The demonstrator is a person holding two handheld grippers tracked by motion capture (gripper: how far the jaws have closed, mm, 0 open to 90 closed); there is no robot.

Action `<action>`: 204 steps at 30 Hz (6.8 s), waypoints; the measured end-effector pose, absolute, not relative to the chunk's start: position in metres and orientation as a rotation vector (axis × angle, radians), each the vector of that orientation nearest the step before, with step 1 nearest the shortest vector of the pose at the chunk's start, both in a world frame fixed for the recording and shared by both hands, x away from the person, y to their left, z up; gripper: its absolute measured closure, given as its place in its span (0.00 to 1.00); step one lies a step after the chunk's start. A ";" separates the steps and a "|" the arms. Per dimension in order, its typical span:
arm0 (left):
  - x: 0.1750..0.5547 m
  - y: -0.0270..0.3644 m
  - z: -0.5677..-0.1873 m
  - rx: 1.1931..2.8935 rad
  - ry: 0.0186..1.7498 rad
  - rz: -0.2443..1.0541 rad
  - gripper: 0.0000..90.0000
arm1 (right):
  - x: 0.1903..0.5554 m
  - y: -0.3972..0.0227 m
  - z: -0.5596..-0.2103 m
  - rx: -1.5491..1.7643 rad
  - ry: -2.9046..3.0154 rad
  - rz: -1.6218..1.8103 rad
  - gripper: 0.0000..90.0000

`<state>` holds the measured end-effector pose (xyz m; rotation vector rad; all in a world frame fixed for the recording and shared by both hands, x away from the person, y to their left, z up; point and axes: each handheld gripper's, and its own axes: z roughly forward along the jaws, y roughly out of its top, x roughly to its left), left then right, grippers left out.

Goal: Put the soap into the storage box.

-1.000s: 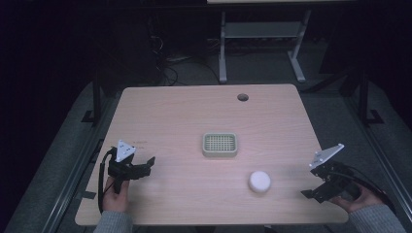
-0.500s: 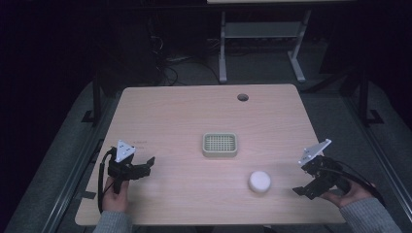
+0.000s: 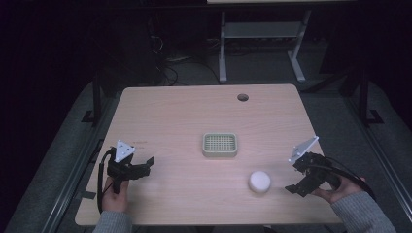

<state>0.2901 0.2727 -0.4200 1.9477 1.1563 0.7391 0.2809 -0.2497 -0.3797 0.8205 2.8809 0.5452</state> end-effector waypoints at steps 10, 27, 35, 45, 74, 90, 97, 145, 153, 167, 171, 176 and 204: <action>0.290 0.273 -0.420 1.947 1.156 0.739 0.17 | 0.288 -0.234 -0.375 0.765 2.909 0.527 0.18; 0.290 0.272 -0.420 1.944 1.157 0.739 0.17 | 0.299 -0.208 -0.376 0.691 2.952 0.502 0.17; 0.290 0.273 -0.420 1.944 1.155 0.740 0.17 | 0.303 -0.190 -0.384 0.649 2.995 0.476 0.17; 0.290 0.272 -0.420 1.941 1.155 0.740 0.17 | 0.307 -0.180 -0.392 0.635 3.018 0.455 0.17; 0.290 0.272 -0.420 1.942 1.154 0.737 0.17 | 0.319 -0.164 -0.414 0.613 3.069 0.384 0.17; 0.290 0.272 -0.420 1.942 1.152 0.739 0.17 | 0.321 -0.161 -0.424 0.612 3.077 0.338 0.17; 0.290 0.272 -0.420 1.941 1.152 0.736 0.17 | 0.320 -0.158 -0.426 0.608 3.075 0.324 0.17; 0.289 0.272 -0.419 1.934 1.152 0.735 0.17 | 0.319 -0.145 -0.440 0.569 3.086 0.194 0.24; 0.289 0.272 -0.419 1.941 1.148 0.736 0.17 | 0.319 -0.145 -0.440 0.556 3.082 0.186 0.25; 0.289 0.272 -0.419 1.934 1.150 0.736 0.17 | 0.320 -0.142 -0.437 0.525 3.097 0.212 0.26; 0.289 0.272 -0.419 1.931 1.152 0.735 0.17 | 0.322 -0.141 -0.434 0.519 3.096 0.242 0.26; 0.289 0.272 -0.419 1.929 1.154 0.735 0.17 | 0.324 -0.138 -0.430 0.513 3.096 0.255 0.26; 0.289 0.271 -0.418 1.934 1.142 0.739 0.17 | 0.353 -0.120 -0.396 0.474 3.074 0.296 0.26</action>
